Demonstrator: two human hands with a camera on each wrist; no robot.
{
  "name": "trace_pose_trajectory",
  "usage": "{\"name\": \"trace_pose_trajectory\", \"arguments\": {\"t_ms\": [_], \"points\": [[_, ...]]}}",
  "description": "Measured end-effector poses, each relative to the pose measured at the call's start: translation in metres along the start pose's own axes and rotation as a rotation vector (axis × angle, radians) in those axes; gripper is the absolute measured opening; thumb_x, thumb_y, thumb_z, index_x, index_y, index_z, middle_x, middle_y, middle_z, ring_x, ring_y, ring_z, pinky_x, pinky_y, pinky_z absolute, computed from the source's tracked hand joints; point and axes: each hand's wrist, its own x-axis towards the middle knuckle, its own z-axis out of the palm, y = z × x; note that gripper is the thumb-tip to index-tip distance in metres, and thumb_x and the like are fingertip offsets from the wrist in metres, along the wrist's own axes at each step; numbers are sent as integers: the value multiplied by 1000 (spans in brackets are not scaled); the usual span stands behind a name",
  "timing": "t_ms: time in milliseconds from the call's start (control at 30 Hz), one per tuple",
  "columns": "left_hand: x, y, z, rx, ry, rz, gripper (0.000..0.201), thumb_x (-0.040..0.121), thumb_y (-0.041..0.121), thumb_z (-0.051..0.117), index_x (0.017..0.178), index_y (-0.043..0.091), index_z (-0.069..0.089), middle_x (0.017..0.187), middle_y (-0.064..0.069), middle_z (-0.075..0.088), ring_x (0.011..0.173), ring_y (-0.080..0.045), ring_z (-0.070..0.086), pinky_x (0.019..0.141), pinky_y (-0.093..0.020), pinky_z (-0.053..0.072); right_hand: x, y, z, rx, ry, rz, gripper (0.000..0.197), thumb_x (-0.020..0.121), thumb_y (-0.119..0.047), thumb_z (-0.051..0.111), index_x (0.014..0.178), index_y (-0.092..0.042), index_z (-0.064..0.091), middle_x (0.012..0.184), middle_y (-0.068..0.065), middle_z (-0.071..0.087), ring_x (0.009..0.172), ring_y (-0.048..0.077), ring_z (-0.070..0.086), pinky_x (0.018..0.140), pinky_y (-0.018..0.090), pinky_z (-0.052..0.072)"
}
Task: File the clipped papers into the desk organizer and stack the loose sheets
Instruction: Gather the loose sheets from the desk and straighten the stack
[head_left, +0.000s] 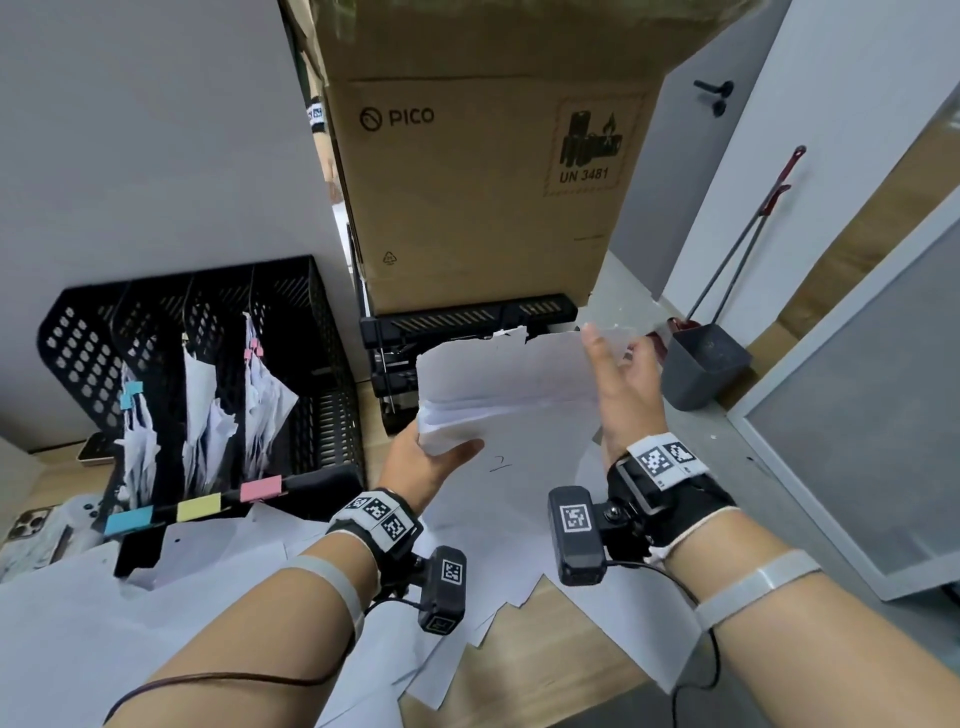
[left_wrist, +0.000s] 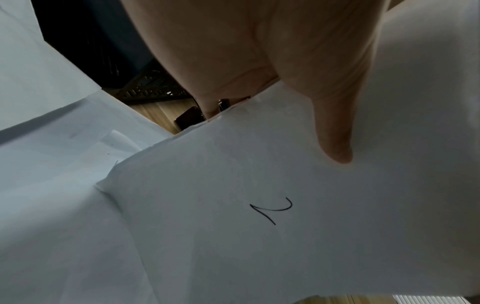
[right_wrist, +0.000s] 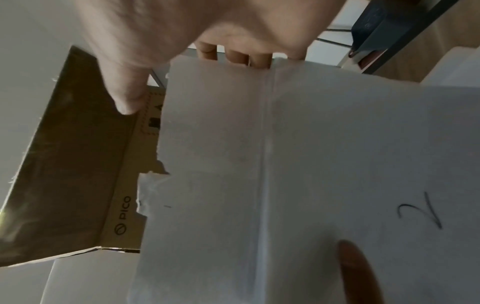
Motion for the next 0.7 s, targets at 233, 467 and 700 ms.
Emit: {"name": "trace_pose_trajectory", "arguments": {"t_ms": [233, 467, 700], "points": [[0, 4, 1, -37, 31, -10, 44, 76, 14, 85, 115, 22, 68, 107, 6, 76, 97, -5, 71, 86, -21, 56, 4, 11, 2, -159, 2, 52, 25, 82, -17, 66, 106, -21, 70, 95, -3, 74, 90, 17, 70, 91, 45, 57], [4, -4, 0, 46, 9, -69, 40, 79, 14, 83, 117, 15, 70, 108, 1, 75, 96, -11, 70, 84, -19, 55, 16, 16, -15, -388, -151, 1, 7, 88, -20, 67, 93, -19, 72, 89, 7, 71, 80, 17, 62, 67, 19, 47], [8, -13, 0, 308, 42, -149, 19, 88, 18, 73, 95, 0, 72, 95, -21, 73, 80, -22, 60, 76, -37, 53, 44, -9, -34, -463, -26, -91, 25, 93, -29, 61, 95, -6, 71, 86, 11, 69, 77, 23, 63, 64, 22, 51]]}}
